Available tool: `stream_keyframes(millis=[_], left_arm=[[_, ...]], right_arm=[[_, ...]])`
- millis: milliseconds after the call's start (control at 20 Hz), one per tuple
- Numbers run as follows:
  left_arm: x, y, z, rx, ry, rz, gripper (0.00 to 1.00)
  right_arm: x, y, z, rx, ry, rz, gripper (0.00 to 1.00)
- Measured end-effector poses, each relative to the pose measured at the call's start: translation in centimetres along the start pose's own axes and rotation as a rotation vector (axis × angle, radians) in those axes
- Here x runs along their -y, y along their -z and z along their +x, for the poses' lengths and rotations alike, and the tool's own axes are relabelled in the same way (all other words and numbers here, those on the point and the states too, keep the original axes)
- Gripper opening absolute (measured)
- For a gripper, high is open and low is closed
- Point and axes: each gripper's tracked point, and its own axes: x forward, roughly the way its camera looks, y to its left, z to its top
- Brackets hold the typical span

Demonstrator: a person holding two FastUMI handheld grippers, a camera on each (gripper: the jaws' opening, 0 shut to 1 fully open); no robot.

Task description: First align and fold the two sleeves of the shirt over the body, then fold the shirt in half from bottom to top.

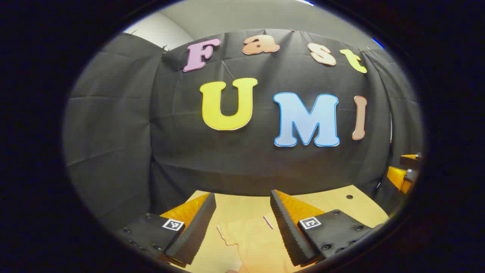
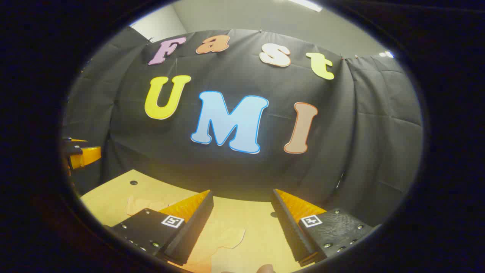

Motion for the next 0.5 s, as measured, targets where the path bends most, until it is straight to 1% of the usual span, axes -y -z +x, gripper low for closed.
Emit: stream_keyframes(millis=[50, 150, 200, 300, 350, 400, 500], left_arm=[[0.0, 0.1, 0.1, -0.002, -0.002, 0.004, 0.95], [0.0, 0.3, 0.3, -0.005, -0.002, 0.009, 0.95], [0.0, 0.2, 0.4, -0.004, -0.002, 0.014, 0.93], [0.0, 0.0, 0.7, -0.005, 0.001, 0.023, 0.93], [0.0, -0.1, 0.8, -0.005, 0.002, 0.028, 0.95], [0.2, 0.1, 0.9, -0.005, 0.003, 0.032, 0.93], [0.1, 0.1, 1.0, -0.007, 0.001, 0.038, 0.93]], right_arm=[[0.0, -0.1, 0.1, -0.003, 0.000, 0.008, 0.96], [0.0, 0.2, 0.3, -0.012, 0.002, 0.020, 0.97], [0.1, 0.3, 0.5, -0.017, 0.004, 0.025, 0.97], [0.2, 0.7, 0.7, -0.026, 0.010, 0.035, 0.97], [0.4, 0.7, 0.8, -0.030, 0.016, 0.041, 0.97], [0.6, 0.8, 0.9, -0.033, 0.021, 0.047, 0.96], [0.6, 1.2, 1.2, -0.043, 0.025, 0.055, 0.97]])
